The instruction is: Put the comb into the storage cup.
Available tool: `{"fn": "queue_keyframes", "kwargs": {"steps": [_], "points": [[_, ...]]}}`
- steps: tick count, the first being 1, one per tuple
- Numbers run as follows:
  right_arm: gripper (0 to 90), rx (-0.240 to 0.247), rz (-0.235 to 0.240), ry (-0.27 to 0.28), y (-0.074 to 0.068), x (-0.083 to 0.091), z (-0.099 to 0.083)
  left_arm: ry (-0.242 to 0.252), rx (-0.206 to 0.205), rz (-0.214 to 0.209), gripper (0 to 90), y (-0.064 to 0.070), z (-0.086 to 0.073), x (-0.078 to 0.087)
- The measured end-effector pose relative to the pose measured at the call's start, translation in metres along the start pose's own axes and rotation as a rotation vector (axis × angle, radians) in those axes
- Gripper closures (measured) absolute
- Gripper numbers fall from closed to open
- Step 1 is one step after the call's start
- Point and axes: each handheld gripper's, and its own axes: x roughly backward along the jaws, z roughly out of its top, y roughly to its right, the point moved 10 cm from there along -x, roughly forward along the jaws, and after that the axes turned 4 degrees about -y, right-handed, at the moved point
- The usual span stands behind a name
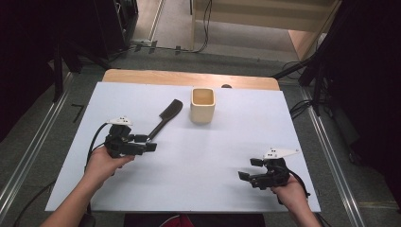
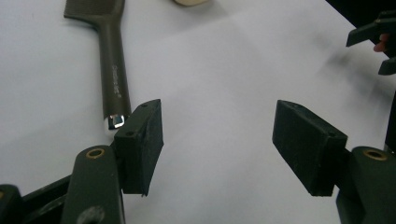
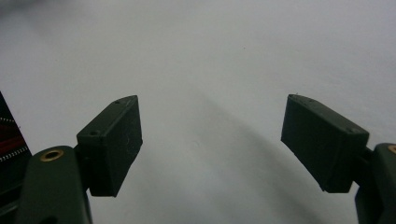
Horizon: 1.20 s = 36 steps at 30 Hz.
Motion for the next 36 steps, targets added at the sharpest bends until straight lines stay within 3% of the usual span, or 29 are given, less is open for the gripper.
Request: {"fn": "queue_keyframes", "kwargs": {"steps": [18,28,32,36], "points": [[18.9,0.007,0.001,0.004,0.002,-0.004,0.006,-0.06,-0.073,0.023,31.8,0.013,-0.049,0.012],[18.9,0.011,0.004,0.0,0.002,-0.007,0.008,-0.061,-0.061,0.008,30.3,0.012,-0.054,0.015],[18.9,0.01,0.001,0.0,0.003,-0.006,0.008,-0.066,-0.059,-0.023,24.5,0.013,-0.052,0.016],[18.9,0.011,0.001,0.001,0.003,-0.006,0.008,-0.061,-0.056,-0.022,20.3,0.014,-0.045,0.018]]}}
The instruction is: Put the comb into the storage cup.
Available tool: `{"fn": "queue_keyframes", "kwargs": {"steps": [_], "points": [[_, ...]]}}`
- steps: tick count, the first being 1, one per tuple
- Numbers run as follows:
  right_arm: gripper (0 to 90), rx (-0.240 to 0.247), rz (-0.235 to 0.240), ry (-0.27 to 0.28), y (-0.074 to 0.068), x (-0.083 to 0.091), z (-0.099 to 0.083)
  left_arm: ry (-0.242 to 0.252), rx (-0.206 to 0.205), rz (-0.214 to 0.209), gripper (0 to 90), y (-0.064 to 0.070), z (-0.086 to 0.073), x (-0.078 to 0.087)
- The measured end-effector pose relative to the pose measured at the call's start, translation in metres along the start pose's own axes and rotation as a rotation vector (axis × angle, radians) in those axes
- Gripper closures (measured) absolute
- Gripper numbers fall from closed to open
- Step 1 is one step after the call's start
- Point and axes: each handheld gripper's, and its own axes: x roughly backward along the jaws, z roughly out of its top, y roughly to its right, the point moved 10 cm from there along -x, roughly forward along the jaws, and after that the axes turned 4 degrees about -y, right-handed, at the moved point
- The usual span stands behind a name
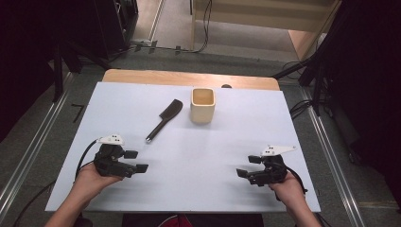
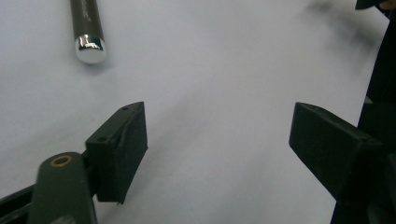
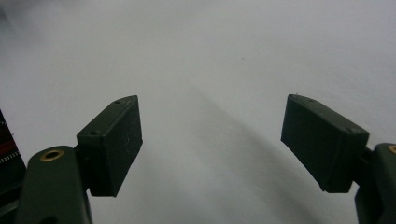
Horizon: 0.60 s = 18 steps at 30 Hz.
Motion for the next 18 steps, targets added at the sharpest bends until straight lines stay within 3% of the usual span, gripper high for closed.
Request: {"fn": "queue_keyframes", "kwargs": {"steps": [4,11,18], "points": [[18.9,0.0,0.001,-0.002,-0.001,0.0,0.0,0.044,-0.008,0.005,17.5,-0.002,0.014,0.004],[18.9,0.002,0.0,-0.001,0.0,0.0,0.0,0.037,0.012,0.005,15.2,-0.011,0.027,-0.003],[18.9,0.004,-0.002,-0.002,0.0,0.0,0.0,0.061,0.033,0.016,21.5,-0.022,0.045,-0.005]]}}
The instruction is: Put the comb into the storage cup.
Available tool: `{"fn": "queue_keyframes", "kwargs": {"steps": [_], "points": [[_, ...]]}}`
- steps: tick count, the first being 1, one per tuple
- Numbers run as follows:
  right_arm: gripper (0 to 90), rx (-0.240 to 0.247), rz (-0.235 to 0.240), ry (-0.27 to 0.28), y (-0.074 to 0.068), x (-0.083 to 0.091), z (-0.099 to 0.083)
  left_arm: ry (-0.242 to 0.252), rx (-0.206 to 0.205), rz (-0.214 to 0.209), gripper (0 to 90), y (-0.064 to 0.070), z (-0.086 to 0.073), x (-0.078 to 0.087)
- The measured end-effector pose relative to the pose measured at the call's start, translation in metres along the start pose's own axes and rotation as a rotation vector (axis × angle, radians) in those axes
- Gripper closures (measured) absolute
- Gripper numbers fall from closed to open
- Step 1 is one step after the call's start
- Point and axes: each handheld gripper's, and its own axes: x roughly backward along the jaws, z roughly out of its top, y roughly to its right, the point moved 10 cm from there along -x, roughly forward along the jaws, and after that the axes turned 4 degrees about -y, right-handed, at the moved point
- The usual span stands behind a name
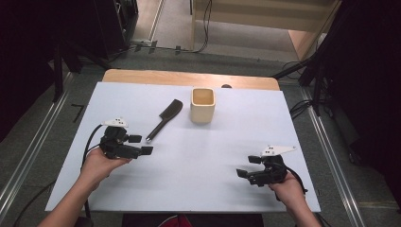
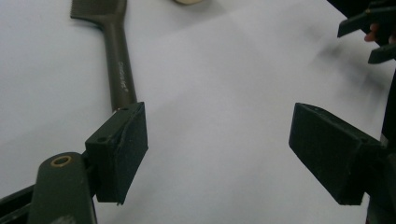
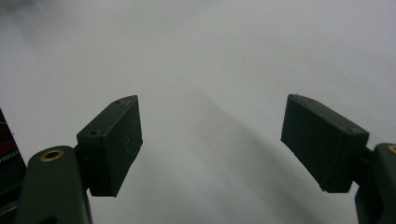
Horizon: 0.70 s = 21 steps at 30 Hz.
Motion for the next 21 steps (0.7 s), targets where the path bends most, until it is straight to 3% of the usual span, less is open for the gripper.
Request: {"fn": "queue_keyframes", "kwargs": {"steps": [11,16,21], "points": [[18.9,-0.003,0.0,0.003,0.0,0.0,0.0,0.032,0.009,0.068,25.4,-0.019,0.028,-0.006],[18.8,-0.004,0.0,0.006,0.0,0.0,0.0,0.012,0.051,0.079,24.7,-0.028,0.034,-0.013],[18.9,-0.004,0.001,0.004,0.0,0.0,0.0,-0.008,0.032,0.113,23.4,-0.034,0.036,-0.02]]}}
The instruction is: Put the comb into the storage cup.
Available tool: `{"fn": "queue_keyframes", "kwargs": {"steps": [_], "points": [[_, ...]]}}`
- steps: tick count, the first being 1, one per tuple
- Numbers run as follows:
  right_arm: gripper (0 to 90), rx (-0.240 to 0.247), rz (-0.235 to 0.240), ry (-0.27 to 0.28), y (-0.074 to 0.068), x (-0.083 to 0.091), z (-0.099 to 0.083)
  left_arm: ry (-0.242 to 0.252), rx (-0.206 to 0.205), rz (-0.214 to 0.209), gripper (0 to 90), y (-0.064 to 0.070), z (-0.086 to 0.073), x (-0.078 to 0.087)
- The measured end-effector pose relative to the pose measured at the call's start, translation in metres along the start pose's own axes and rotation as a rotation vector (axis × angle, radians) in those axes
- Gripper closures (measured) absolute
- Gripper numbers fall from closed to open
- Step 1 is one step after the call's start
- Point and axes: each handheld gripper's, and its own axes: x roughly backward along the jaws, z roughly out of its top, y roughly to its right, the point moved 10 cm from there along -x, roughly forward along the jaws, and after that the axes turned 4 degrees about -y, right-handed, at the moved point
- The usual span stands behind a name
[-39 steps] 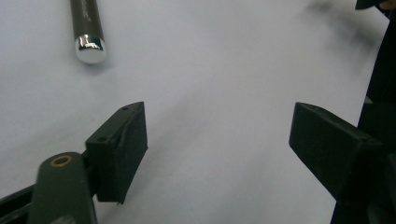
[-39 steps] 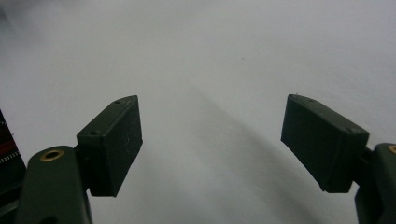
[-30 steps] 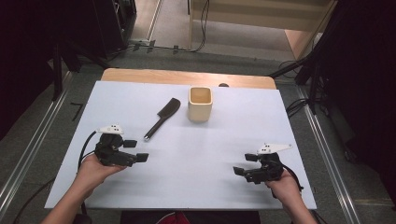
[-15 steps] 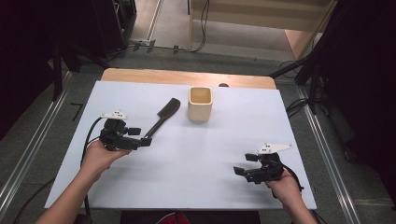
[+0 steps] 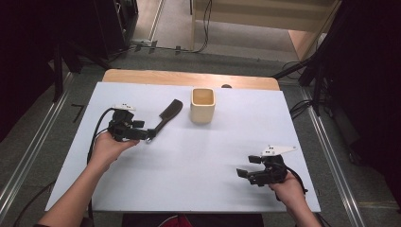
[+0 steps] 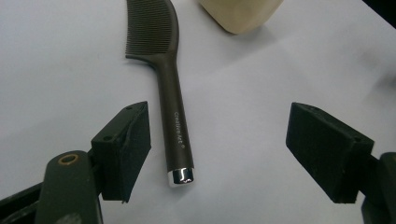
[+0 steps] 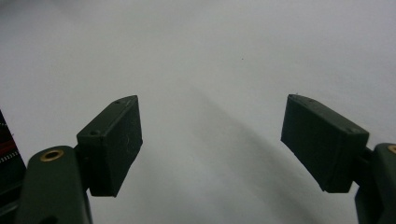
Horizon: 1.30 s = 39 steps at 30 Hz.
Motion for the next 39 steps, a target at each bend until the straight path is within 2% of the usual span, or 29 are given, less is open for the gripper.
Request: {"fn": "queue_keyframes", "kwargs": {"steps": [9,13,17,23,30,34,39], "points": [[18.9,0.0,-0.002,0.002,0.0,0.0,0.0,-0.016,-0.002,0.027,24.5,-0.005,0.003,-0.013],[18.9,-0.003,-0.002,0.002,0.001,0.0,0.0,-0.04,-0.009,0.067,25.4,-0.01,0.0,-0.019],[18.9,0.0,-0.001,0.002,0.0,0.0,0.0,-0.051,-0.023,0.082,26.5,-0.012,-0.003,-0.022],[18.9,-0.005,-0.002,0.001,0.001,0.0,0.0,-0.043,-0.023,0.094,30.0,-0.011,-0.006,-0.025],[18.9,0.0,0.0,0.001,0.0,0.0,0.0,-0.025,-0.005,0.104,31.9,-0.013,-0.011,-0.029],[18.9,0.003,-0.001,0.001,0.0,0.0,0.0,-0.036,-0.008,0.12,32.9,-0.014,-0.015,-0.034],[18.9,0.002,-0.001,0.001,0.0,0.0,0.0,-0.039,-0.004,0.108,33.7,-0.013,-0.016,-0.035]]}}
